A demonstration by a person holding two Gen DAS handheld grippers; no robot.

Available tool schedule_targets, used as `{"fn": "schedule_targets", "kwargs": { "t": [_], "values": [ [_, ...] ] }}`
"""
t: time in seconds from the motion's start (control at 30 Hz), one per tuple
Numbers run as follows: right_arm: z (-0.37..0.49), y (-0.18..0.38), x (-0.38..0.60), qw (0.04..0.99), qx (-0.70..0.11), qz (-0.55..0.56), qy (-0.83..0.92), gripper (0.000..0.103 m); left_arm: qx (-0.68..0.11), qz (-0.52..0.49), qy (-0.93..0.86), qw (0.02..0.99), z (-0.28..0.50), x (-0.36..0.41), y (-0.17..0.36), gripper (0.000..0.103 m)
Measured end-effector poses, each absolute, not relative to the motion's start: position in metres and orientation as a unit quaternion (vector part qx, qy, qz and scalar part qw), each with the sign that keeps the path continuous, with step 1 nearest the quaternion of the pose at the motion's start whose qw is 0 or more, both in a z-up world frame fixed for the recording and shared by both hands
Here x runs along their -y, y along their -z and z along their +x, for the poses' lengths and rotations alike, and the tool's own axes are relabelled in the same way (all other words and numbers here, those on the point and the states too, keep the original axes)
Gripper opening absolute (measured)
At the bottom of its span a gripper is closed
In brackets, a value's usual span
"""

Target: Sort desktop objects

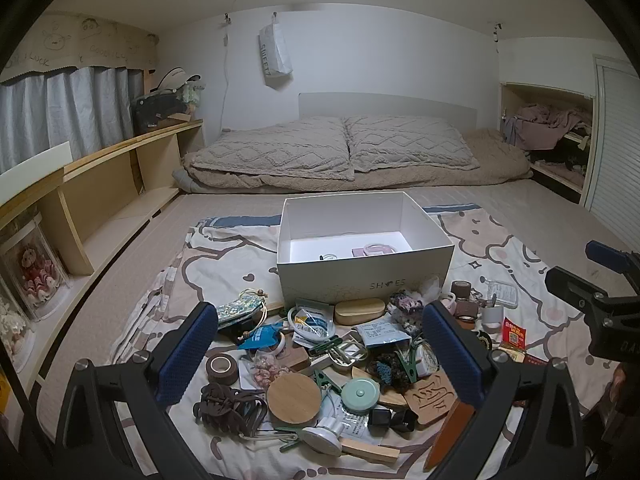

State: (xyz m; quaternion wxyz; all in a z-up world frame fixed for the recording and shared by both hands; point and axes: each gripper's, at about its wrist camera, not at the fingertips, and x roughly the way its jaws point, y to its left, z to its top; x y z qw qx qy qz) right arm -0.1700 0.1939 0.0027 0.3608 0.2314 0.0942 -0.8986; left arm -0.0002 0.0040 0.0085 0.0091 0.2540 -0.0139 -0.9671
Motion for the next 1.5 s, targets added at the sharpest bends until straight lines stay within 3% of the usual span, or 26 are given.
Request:
{"fn": "schedule_targets", "kwargs": {
  "t": [0.83,1.5],
  "values": [
    [-0.184,0.006,-0.195,0.348,-0.088,0.24,0.902,0.103,-0.014,0.259,0.966,0.018,-0.011,0.011,-0.001,0.103],
    [-0.217,0.045,-0.176,0.341,-0.089,0.295,0.888,0.103,-0.036,0.319,0.946,0.038,-0.049,0.032,0.041,0.103]
  ]
}}
